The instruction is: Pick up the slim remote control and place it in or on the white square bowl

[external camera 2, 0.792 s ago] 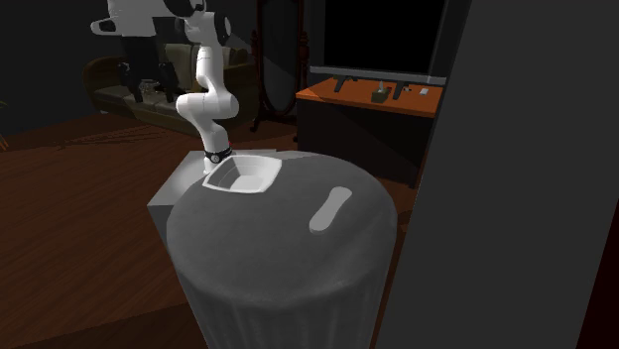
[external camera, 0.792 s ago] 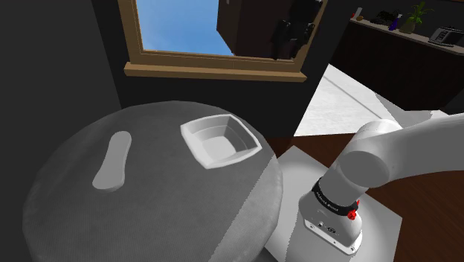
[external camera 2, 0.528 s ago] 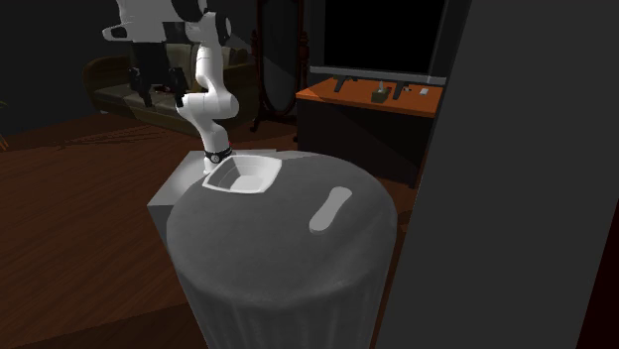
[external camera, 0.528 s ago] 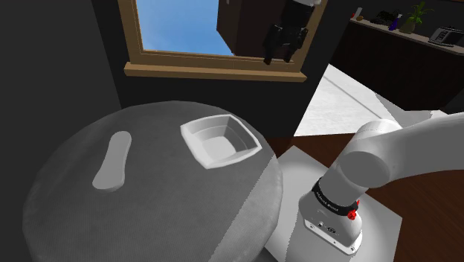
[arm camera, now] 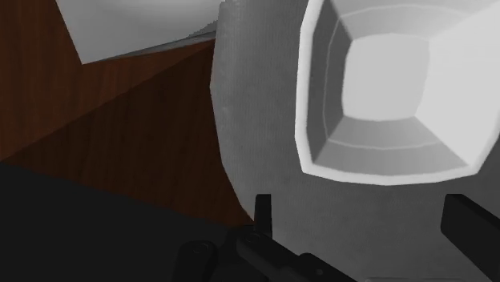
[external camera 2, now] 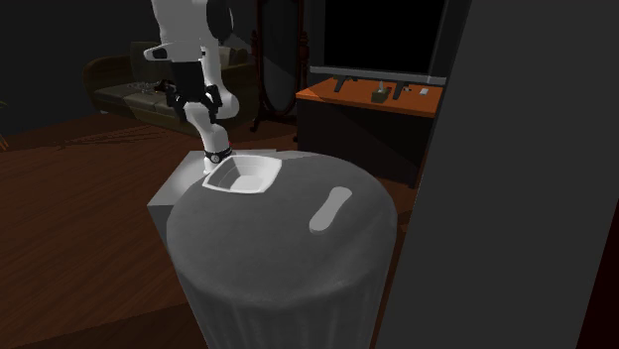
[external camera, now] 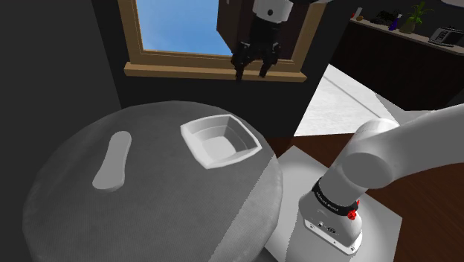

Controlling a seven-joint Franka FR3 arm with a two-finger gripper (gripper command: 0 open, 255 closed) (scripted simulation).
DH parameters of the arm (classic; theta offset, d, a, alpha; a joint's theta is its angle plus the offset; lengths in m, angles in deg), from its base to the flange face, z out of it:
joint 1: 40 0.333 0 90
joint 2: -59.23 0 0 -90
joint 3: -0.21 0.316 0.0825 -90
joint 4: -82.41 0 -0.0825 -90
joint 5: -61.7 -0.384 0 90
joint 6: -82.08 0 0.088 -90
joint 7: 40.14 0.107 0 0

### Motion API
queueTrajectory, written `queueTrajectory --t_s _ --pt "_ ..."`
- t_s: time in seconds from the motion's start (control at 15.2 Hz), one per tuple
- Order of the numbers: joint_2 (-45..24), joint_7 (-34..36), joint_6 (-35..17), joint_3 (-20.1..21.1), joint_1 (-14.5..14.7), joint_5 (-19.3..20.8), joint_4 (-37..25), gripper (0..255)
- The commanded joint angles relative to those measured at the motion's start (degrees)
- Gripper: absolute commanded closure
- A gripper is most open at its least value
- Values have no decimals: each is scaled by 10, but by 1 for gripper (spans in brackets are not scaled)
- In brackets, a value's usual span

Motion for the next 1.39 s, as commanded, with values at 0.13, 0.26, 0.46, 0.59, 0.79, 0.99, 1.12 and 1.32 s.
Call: queueTrajectory --t_s 0.13,0.26,0.46,0.59,0.79,0.99,1.12,1.32 --pt "-49 65 -36 49 9 -19 -11 0" --pt "-77 98 -53 73 11 -24 -20 0" --pt "-125 147 -79 109 13 -27 -40 0" --pt "-160 182 -95 132 14 -24 -58 0" --pt "-217 236 -117 166 14 -12 -89 0" --pt "-281 294 -135 197 15 12 -127 0" --pt "-326 335 -144 214 18 34 -157 0" --pt "-399 397 -152 233 29 74 -207 0"
